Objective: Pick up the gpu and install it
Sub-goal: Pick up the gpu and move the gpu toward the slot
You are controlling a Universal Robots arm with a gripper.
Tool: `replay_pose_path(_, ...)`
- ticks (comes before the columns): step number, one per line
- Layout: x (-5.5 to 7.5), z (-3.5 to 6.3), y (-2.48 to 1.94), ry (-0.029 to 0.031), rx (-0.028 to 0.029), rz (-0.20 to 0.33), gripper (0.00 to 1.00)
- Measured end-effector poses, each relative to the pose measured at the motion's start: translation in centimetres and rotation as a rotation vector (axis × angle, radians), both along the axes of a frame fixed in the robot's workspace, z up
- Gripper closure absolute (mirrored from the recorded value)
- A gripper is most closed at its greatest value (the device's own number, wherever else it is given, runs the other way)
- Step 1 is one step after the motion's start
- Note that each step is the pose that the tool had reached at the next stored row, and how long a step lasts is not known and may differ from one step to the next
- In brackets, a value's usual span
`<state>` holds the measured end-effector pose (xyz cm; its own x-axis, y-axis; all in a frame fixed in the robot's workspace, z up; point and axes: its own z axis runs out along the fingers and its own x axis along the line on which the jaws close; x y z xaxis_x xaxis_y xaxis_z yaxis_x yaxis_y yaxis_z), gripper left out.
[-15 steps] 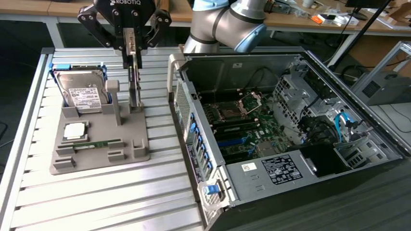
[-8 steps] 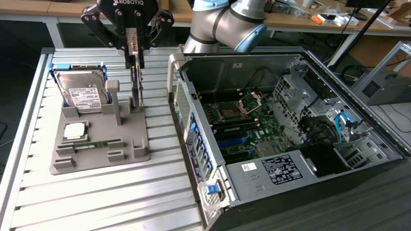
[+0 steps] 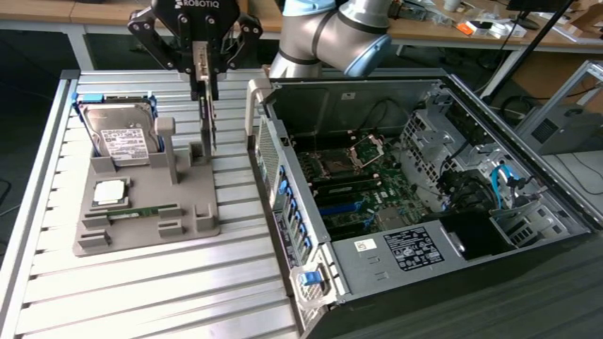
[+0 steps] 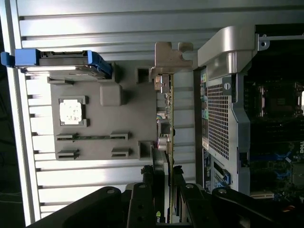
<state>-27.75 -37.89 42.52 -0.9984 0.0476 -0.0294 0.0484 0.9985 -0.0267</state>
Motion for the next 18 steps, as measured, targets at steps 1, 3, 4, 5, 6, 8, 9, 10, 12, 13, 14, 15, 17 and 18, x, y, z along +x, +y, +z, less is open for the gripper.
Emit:
replay_pose_path(1,0.1,0.0,0.0,0.0001,-0.0001,0.0,0.73)
replay_pose_path(3,0.4,0.0,0.0,0.0,-0.0001,0.0,0.73)
replay_pose_path(4,0.5,0.0,0.0,0.0,-0.0002,0.0,0.73)
replay_pose_path(5,0.6,0.0,0.0,0.0001,-0.0003,0.0,0.73)
replay_pose_path(6,0.7,0.0,0.0,0.0,-0.0003,0.0,0.73)
replay_pose_path(8,1.0,0.0,0.0,0.0,-0.0005,0.0,0.73)
replay_pose_path(9,1.2,0.0,0.0,0.0,-0.0007,0.0,0.73)
replay_pose_path(10,1.3,0.0,0.0,0.0,-0.0008,0.0,0.73)
replay_pose_path(12,1.6,0.0,0.0,0.0,-0.001,0.0,0.73)
replay_pose_path(13,1.8,0.0,0.0,0.0,-0.0011,0.0,0.73)
replay_pose_path(14,1.9,0.0,0.0,0.0001,-0.0012,0.0,0.73)
replay_pose_path(15,2.0,0.0,0.0,0.0,-0.0012,0.0,0.73)
replay_pose_path(17,2.2,0.0,0.0,0.0,-0.0013,0.0,0.73)
replay_pose_path(18,2.4,0.0,0.0,0.0001,-0.0014,0.0,0.73)
